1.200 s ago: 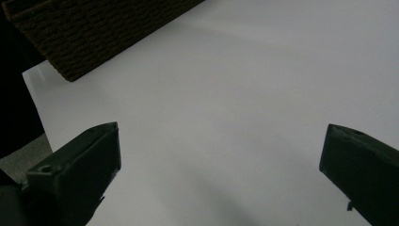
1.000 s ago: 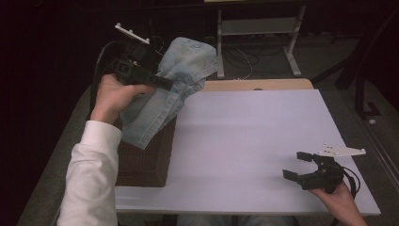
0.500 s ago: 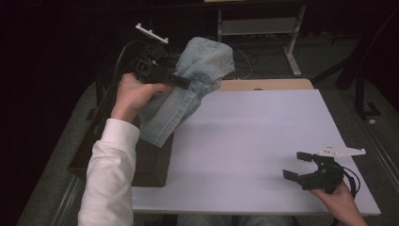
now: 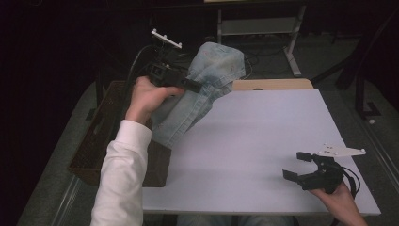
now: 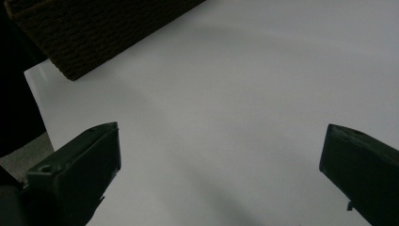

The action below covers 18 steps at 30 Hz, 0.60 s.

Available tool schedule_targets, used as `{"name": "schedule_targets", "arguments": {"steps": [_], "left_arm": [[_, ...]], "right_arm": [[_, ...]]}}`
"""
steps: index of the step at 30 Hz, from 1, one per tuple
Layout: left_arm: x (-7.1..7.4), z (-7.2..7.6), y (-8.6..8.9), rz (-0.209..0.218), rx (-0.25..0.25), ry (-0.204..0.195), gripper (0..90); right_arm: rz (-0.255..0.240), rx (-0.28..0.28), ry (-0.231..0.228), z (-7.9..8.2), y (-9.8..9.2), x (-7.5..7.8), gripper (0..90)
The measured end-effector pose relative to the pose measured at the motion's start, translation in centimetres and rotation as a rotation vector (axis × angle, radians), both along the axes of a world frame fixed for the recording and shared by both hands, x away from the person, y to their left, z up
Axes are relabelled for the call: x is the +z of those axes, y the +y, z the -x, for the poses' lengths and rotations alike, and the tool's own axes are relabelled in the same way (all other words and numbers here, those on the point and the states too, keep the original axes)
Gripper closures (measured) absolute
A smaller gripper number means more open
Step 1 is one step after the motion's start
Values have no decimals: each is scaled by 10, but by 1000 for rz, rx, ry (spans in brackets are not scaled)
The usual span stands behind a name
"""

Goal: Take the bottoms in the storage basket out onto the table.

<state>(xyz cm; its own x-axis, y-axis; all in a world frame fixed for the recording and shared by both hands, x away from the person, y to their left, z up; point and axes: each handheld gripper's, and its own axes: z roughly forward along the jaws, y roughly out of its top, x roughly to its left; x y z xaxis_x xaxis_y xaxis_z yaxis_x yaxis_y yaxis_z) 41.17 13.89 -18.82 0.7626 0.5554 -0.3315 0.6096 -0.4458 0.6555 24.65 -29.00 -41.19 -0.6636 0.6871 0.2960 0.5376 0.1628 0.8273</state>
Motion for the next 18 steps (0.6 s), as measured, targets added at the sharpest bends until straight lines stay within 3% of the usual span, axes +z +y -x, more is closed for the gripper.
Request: {"name": "schedule_targets", "arguments": {"steps": [18], "left_arm": [[-29,-2,-36,-6,-60,11,653]], "right_arm": [[-4,2,-3,1,0,0,0]]}}
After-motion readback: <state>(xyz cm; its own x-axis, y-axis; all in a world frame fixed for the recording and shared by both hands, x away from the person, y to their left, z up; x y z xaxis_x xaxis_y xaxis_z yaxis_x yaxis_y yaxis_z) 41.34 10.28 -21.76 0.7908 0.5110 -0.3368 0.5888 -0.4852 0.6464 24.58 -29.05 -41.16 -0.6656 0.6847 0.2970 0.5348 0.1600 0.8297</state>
